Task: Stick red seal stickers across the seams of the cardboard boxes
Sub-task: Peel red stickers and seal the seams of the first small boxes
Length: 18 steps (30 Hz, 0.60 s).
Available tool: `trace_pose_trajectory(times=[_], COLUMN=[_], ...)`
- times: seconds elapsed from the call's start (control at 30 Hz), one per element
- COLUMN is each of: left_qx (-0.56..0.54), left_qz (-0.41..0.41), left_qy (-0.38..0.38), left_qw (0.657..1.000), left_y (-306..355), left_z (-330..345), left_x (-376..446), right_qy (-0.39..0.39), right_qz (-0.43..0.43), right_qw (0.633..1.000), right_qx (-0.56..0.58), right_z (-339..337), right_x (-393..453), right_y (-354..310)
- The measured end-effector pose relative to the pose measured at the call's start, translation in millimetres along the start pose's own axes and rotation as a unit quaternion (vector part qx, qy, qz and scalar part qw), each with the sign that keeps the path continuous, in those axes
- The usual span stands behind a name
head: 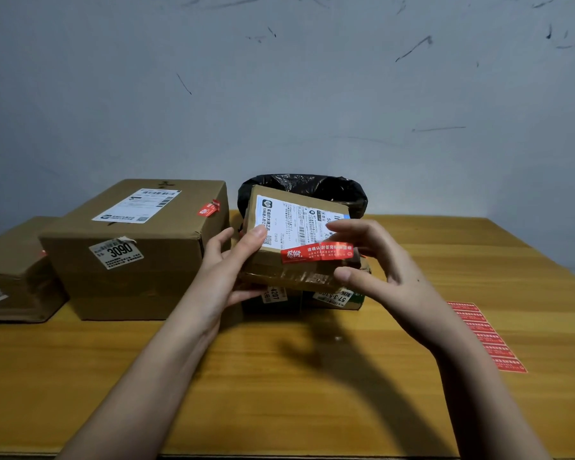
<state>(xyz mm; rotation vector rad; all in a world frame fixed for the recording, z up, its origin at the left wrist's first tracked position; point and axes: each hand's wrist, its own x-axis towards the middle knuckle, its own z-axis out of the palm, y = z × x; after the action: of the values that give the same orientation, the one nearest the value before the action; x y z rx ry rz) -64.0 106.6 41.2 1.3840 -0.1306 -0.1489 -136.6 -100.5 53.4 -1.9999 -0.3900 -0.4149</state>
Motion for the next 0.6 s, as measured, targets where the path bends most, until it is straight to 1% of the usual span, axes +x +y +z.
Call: trace_pose_trajectory(times=[0.07,0.13,0.2,0.27,0.4,0.5,0.6], left_qx=[0.002,0.009,0.014,0.018,0.02,0.02,0.01], left_qz=[0.007,0.014,0.019,0.019,0.02,0.02,0.01], left_qy=[0.001,-0.001,-0.004,-0.005,-0.006,-0.007,-0.007], left_qw=[1.0,1.0,1.0,1.0,1.0,1.0,1.0], left_y=[0.4,1.1,1.7,1.7,1.7,1.0,-0.9], left_z=[1.4,2.8,4.7,6.8,8.6,8.1,7.7], left_x=[-0.8,-2.3,-3.9,-4.4,-5.2,-4.9,-3.3], right_qy=[0.014,0.063,0.111,0.14,0.137,0.144,0.165], right_qz=[0.009,0.004,-0.019,-0.041,-0.066,-0.09,-0.14], right_qw=[1.0,0.997,0.99,0.98,0.97,0.963,0.942], right_qx=[-0.014,-0.043,-0.087,-0.136,-0.189,-0.208,-0.255], right_z=[2.1,7.6,14.4,20.6,26.6,28.3,31.1], right_x=[0.6,2.9,6.8,10.7,16.1,16.0,13.2], right_y=[-0.3,-1.2,-1.3,0.3,3.8,3.3,2.7])
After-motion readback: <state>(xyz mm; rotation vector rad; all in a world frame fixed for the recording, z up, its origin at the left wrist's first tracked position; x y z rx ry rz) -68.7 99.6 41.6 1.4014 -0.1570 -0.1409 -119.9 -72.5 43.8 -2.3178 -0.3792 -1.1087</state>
